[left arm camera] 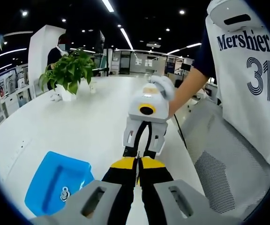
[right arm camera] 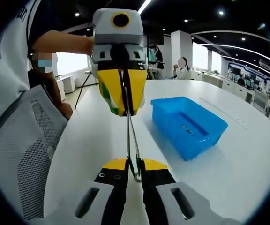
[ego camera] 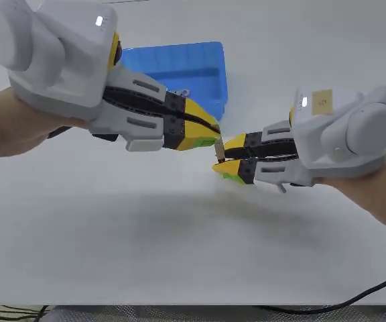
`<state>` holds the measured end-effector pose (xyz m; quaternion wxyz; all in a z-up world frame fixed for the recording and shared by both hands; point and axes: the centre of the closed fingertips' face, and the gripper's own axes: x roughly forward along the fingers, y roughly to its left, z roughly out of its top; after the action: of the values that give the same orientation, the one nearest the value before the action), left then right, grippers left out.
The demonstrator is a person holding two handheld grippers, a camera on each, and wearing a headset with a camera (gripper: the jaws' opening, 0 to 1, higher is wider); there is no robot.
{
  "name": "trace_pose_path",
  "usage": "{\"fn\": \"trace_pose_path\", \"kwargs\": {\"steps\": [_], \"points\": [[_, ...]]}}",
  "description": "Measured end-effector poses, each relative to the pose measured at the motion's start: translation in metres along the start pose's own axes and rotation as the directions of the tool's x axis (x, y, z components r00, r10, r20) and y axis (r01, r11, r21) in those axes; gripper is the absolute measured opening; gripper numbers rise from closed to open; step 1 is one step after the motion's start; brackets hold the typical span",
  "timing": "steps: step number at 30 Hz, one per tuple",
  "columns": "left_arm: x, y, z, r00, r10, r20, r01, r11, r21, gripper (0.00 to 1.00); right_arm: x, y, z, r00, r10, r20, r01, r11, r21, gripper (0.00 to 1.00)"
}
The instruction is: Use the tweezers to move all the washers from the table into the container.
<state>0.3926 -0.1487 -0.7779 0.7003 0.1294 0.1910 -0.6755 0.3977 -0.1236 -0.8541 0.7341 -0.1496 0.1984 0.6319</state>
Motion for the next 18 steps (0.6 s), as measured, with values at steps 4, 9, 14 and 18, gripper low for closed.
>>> {"fn": "trace_pose_path", "kwargs": {"steps": [4, 9, 14, 18], "points": [[-0.0001, 0.0011, -0.0021, 1.0000, 0.002, -0.002, -0.002, 1.000, -0.002, 0.06, 0.0017, -0.0005, -0.0009, 1.0000, 0.001, 0.000, -0.001, 1.000, 0.004, 0.12], [0.0013, -0.0012, -0.0041, 1.0000, -0.004, -0.003, 0.004, 1.000, -0.009, 0.06, 0.0025, 0.0015, -0.0032, 1.0000, 0.006, -0.004, -0.006, 1.000, 0.007, 0.12], [0.0017, -0.0013, -0.0036, 1.0000, -0.005, -0.003, 0.005, 1.000, -0.013, 0.06, 0.0019, 0.0013, -0.0039, 1.0000, 0.006, -0.005, -0.005, 1.000, 0.013, 0.12], [0.0028, -0.0040, -0.0028, 0.9998, -0.014, -0.011, 0.014, 1.000, -0.005, 0.06, 0.0011, 0.0027, -0.0044, 0.9999, 0.014, -0.008, -0.014, 1.000, 0.023, 0.12]]}}
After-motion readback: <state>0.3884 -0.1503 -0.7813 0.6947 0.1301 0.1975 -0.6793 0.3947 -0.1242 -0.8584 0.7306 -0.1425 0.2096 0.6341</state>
